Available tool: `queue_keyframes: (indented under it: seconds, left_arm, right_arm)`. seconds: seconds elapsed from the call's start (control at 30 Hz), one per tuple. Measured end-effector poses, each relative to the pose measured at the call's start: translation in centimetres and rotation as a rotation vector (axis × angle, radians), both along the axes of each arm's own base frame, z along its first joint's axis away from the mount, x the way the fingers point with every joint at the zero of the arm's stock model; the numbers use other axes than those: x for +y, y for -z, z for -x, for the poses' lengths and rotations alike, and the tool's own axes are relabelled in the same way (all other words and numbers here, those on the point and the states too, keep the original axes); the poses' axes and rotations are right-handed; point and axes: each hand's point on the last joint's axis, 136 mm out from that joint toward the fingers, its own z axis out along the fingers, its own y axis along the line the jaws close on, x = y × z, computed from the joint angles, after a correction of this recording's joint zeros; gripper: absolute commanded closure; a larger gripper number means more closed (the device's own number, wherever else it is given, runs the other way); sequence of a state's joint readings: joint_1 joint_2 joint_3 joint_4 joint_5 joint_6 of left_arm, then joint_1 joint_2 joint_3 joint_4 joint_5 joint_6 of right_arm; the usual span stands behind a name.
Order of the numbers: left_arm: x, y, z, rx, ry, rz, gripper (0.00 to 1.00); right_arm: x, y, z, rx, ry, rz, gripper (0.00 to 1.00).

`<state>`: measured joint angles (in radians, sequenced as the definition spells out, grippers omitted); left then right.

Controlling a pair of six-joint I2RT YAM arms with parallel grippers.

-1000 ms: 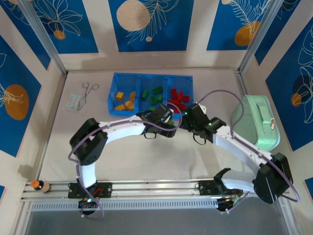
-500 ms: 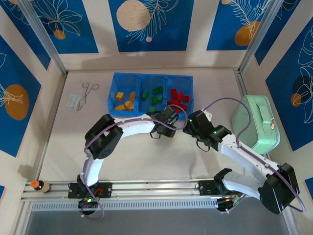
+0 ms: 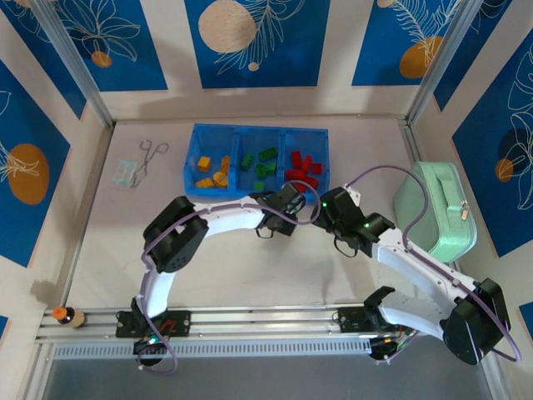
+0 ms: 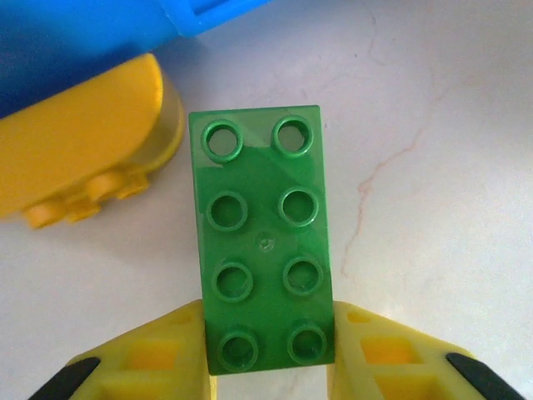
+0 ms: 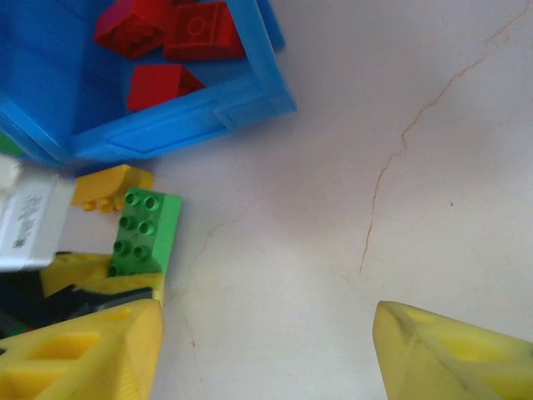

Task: Sort the legos into containers by color
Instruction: Pick up the lego from the center of the table, then place the lego in the container.

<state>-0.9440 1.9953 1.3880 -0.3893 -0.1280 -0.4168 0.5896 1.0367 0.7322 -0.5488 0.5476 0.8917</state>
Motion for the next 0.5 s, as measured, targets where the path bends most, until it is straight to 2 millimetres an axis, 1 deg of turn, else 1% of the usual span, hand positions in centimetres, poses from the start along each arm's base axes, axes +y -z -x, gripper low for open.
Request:
queue_keyframes:
  seconds: [0.07, 0.2, 0.23, 0.3, 0.33, 0.4, 0.5]
  left_arm:
    - [0.2, -2.0, 0.0, -0.027, -0.001, 0.025, 0.72]
    - [1.0, -8.4, -1.0, -0.113, -0.021, 0.124, 0.72]
    - [1.4, -9.9, -1.3, -0.136, -0.028, 0.150, 0.73]
    - [2.6, -12.3, -2.4, -0.175, -0.054, 0.184, 0.73]
    - [3.5, -13.1, -3.2, -0.191, -0.077, 0.196, 0.73]
    - [4.8, -13.7, -4.4, -0.204, -0.111, 0.200, 0.73]
    - [6.5, -13.4, -5.7, -0.203, -0.155, 0.189, 0.73]
  right_arm:
    - [-0.3, -0.2, -0.1, -0.006, 0.012, -0.006, 0.32]
    - [-0.5, 0.1, -0.1, 0.002, 0.018, -0.008, 0.32]
    - [-0.5, 0.3, 0.0, 0.007, 0.015, -0.010, 0.32]
    - [-0.4, 0.5, 0.1, 0.014, 0.010, -0.014, 0.32]
    - [-0.3, 0.6, 0.2, 0.018, 0.007, -0.016, 0.32]
    - [-0.3, 0.7, 0.3, 0.022, 0.005, -0.016, 0.32]
    - [-0.3, 0.7, 0.3, 0.023, 0.004, -0.016, 0.32]
